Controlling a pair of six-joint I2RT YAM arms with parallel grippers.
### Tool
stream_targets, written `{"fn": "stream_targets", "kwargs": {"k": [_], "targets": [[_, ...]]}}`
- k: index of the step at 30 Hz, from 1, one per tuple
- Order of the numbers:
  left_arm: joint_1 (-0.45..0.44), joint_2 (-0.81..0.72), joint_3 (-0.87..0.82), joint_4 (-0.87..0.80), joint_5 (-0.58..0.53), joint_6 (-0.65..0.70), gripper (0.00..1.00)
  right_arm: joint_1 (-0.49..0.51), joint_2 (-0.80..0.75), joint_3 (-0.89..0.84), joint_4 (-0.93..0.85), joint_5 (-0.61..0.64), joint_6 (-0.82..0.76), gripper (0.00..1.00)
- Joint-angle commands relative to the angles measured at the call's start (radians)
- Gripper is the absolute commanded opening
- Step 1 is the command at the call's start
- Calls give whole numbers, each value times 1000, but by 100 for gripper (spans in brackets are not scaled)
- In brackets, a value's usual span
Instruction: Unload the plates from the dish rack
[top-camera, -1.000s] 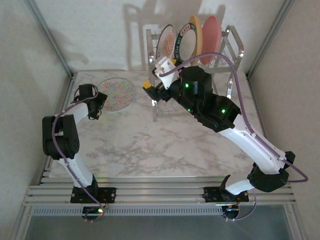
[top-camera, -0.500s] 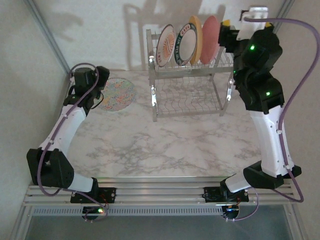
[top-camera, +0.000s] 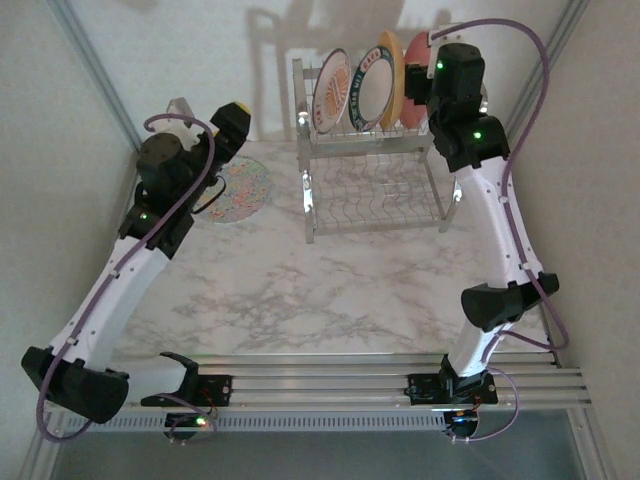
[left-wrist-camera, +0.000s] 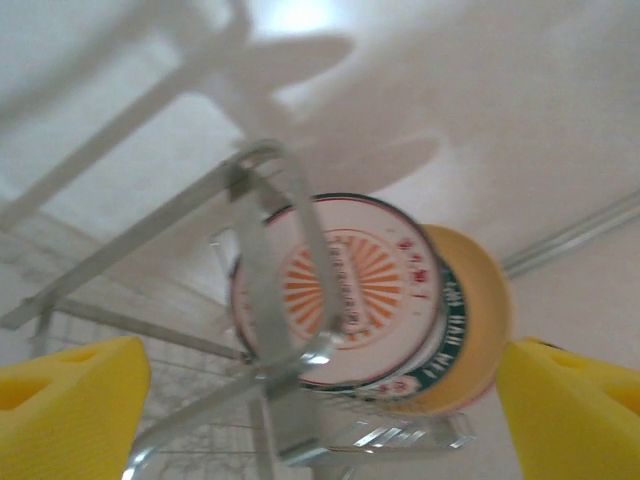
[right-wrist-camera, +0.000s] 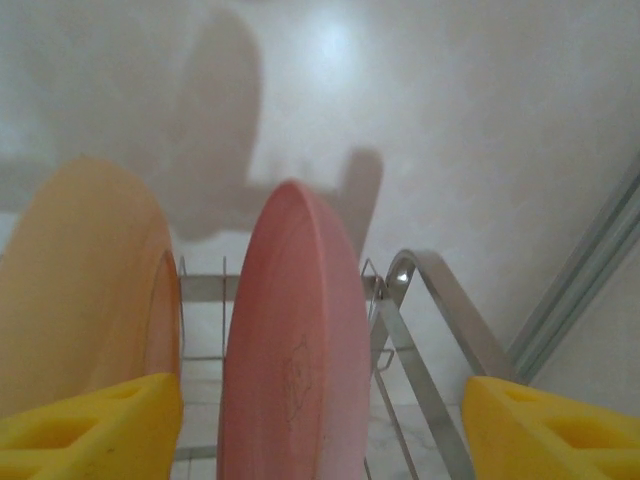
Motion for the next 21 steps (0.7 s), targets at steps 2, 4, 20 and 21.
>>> {"fn": "stream_targets", "kwargs": {"k": [2,4,20,21], "targets": [[-8,-25,34,50,20,24,89,-4,10,54,21,77,-16,65],[-12,-28,40,49,16,18,89,-5,23,56,20,97,-23,62],[-22,-32,94,103,55,1,87,-5,124,122,20,168,-62,40],[-23,-33,93,120,63,-3,87,-5,127,124,17,171,-60,37]]}}
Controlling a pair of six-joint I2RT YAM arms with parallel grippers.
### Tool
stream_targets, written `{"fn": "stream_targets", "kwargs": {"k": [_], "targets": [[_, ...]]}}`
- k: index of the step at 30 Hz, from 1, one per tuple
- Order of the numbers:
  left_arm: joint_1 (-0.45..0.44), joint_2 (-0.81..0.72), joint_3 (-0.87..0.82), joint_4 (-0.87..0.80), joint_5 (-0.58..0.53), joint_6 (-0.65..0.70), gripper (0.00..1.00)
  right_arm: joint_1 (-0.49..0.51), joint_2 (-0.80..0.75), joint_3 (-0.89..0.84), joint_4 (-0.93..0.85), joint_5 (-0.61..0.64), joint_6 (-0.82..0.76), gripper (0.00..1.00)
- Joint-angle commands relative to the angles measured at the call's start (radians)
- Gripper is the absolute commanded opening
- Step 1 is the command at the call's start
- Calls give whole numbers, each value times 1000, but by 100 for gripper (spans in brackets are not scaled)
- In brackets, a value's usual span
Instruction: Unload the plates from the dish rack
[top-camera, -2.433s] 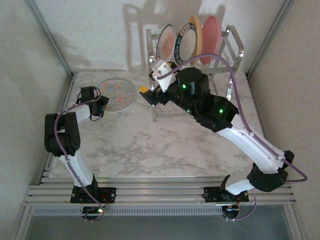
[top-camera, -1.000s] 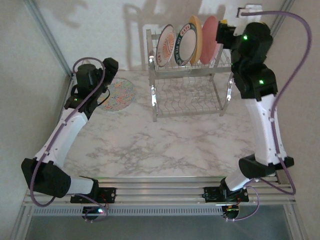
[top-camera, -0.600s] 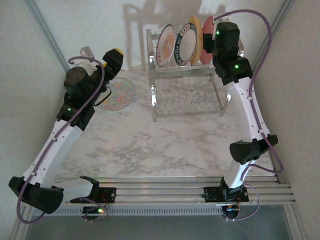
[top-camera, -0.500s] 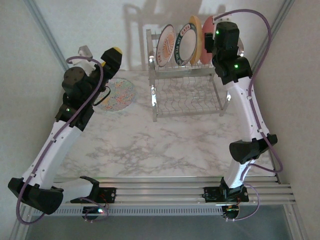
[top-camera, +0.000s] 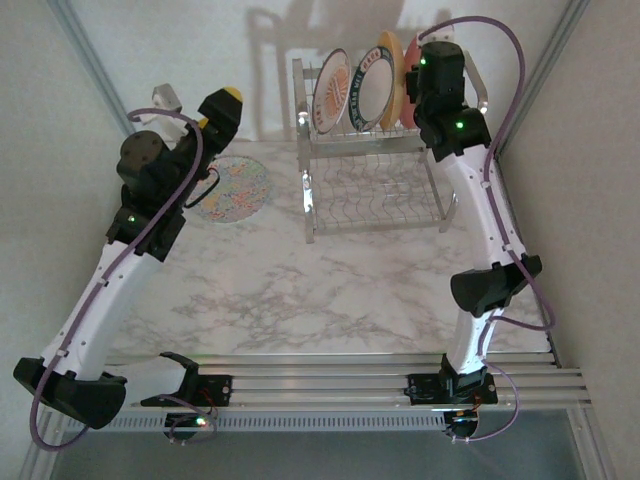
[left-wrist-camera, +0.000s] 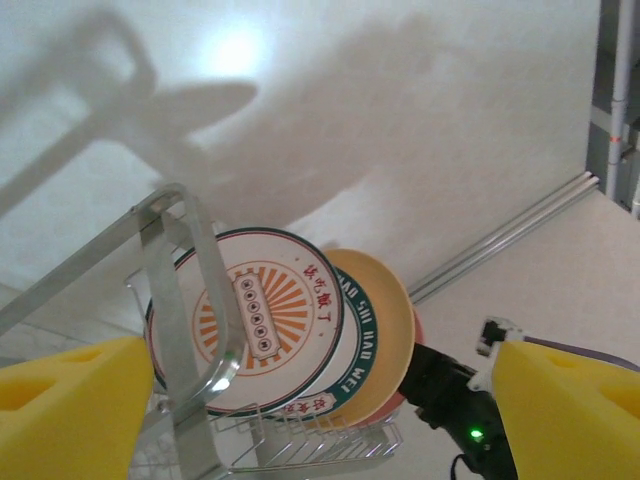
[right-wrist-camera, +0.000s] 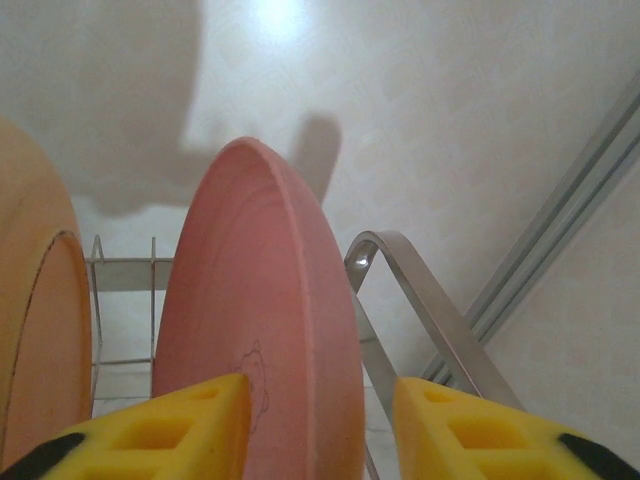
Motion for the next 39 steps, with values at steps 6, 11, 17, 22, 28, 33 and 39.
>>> {"fn": "stream_targets", "kwargs": {"k": [6,11,17,22,28,33,39], "targets": [[-10,-11,46,101,53,-20,87,-3,23,48,22,61,-14,28],[-9,-7,52,99,55,-21,87,-1,36,54,25,79,-19,21],[-10,-6,56,92,53,-15,87,7,48,63,39,95,-36,10],[-10,-8,57,89,51,-12,87,16,58,75,54,106,-56,4],[-10,-6,56,90,52,-13,87,40,66,78,106,149,-121,0],[-9,-9,55,87,50,-13,87,62,65,79,174,204,-202,0],[-9,-12,55,87,49,-15,87,82,56,73,287,262,-321,0]]}}
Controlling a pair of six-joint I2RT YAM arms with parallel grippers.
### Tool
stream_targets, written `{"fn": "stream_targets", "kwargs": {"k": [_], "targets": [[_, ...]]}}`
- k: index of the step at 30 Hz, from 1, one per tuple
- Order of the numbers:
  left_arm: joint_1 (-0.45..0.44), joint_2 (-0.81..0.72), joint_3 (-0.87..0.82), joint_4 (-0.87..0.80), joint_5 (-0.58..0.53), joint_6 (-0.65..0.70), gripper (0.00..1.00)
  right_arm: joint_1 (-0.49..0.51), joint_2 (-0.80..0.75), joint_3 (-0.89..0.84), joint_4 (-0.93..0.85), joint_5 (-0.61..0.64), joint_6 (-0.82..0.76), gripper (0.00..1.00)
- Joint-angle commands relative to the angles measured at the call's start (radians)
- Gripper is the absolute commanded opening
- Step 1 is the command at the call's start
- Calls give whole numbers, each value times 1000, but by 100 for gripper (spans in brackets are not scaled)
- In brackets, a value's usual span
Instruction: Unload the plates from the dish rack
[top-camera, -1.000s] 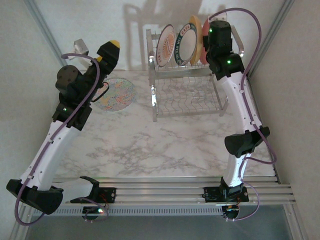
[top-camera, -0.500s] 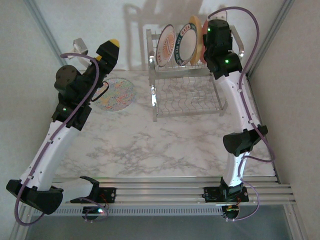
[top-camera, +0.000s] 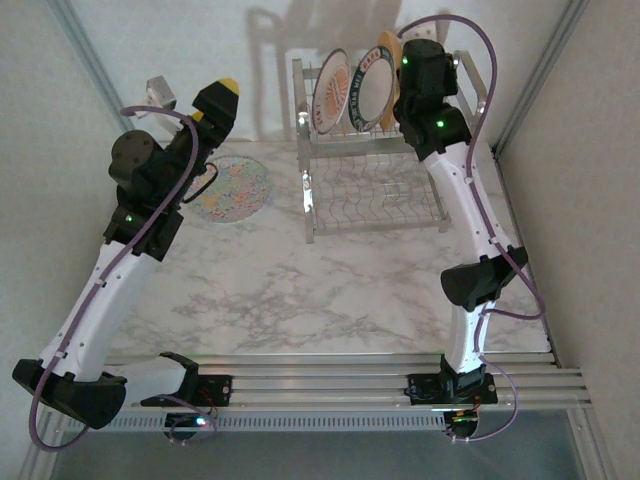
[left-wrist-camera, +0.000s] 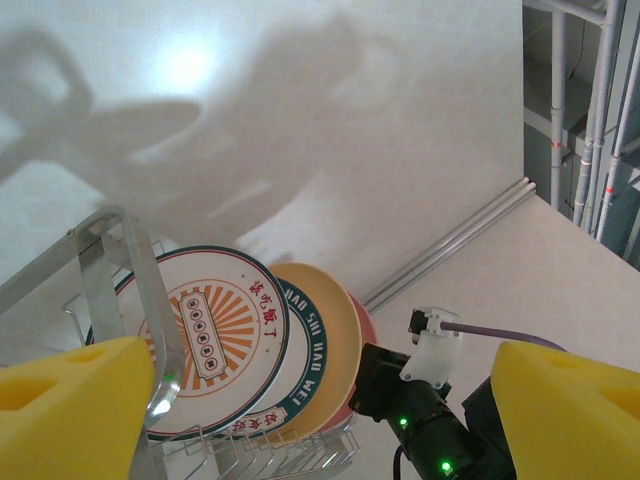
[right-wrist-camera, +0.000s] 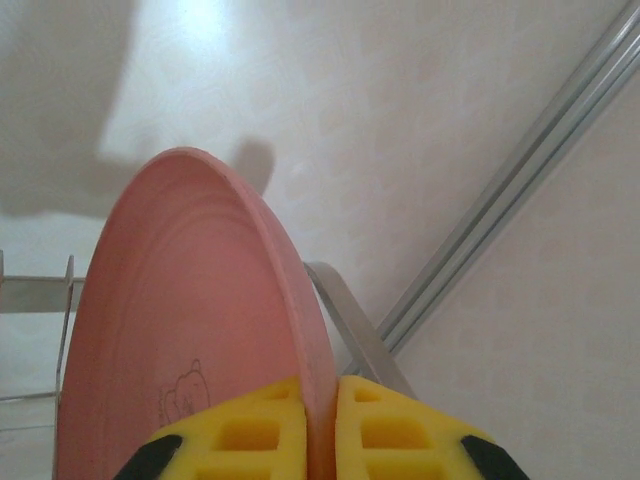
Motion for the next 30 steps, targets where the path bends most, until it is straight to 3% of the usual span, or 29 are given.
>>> {"fn": "stream_targets", "kwargs": {"k": [1,30], "targets": [[-10,-13,34,27,15,-2,87,17,-10,23,167,26,-95,0],[-8,-15,52,22,23,-10,87,-52,-73,-104,438,83,-398,0]]}}
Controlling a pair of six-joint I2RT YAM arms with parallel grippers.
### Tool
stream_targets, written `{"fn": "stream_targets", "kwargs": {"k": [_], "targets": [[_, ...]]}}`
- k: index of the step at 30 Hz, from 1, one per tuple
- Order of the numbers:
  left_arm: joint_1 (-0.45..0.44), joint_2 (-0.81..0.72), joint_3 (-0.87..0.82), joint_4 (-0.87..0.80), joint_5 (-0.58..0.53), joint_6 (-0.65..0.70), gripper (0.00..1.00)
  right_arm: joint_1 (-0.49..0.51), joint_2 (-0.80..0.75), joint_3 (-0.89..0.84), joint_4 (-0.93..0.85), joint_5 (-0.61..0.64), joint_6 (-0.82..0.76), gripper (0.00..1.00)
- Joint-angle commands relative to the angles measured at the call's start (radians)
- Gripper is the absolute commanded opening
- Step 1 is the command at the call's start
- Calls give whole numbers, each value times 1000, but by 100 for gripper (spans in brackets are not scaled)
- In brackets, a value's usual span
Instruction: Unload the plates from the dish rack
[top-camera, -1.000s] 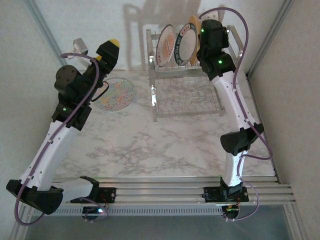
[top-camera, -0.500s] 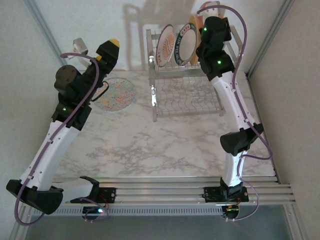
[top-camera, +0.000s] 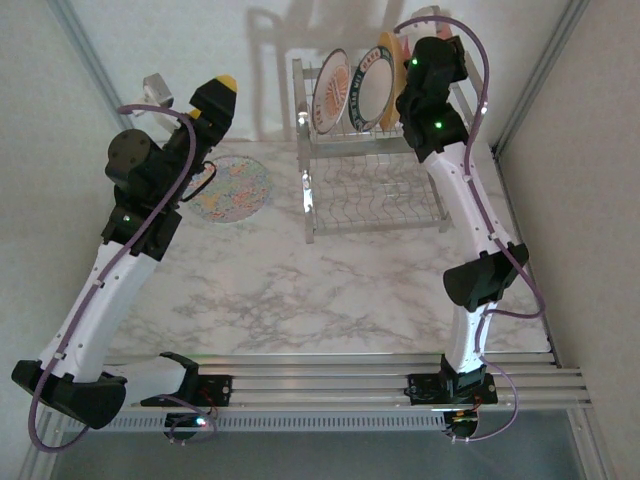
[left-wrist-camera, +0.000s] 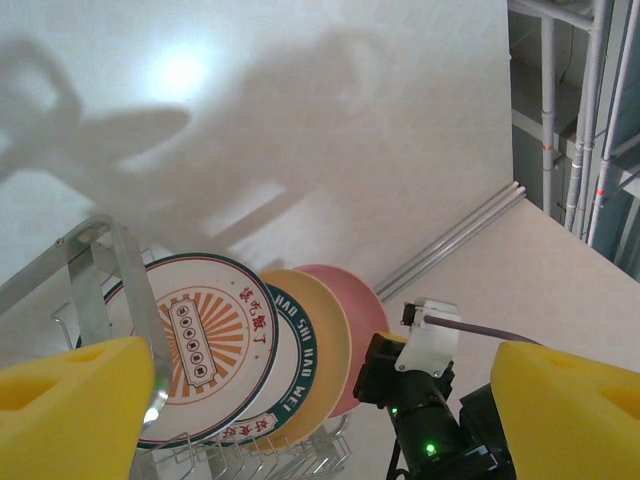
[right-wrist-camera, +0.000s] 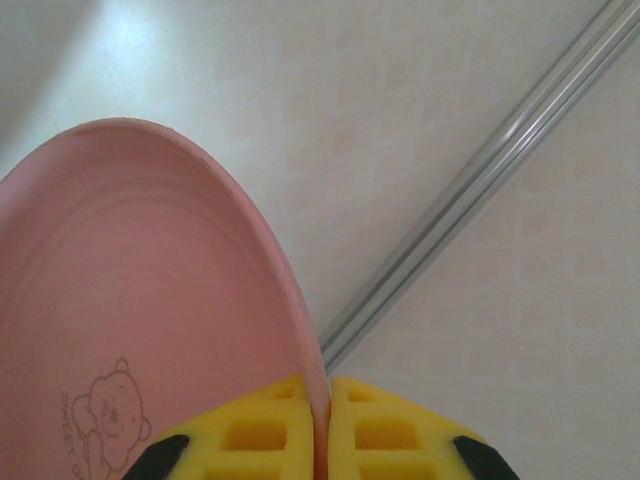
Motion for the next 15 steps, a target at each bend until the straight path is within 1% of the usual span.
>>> {"fn": "stream_targets", "kwargs": {"k": [1,15], "targets": [[-8,-15,35,21,24,-9,87,-20,-69,-7,110,35,-43,0],[-27,-5,27,40,32,-32,87,-62,-144,10,134,34,-51,0]]}}
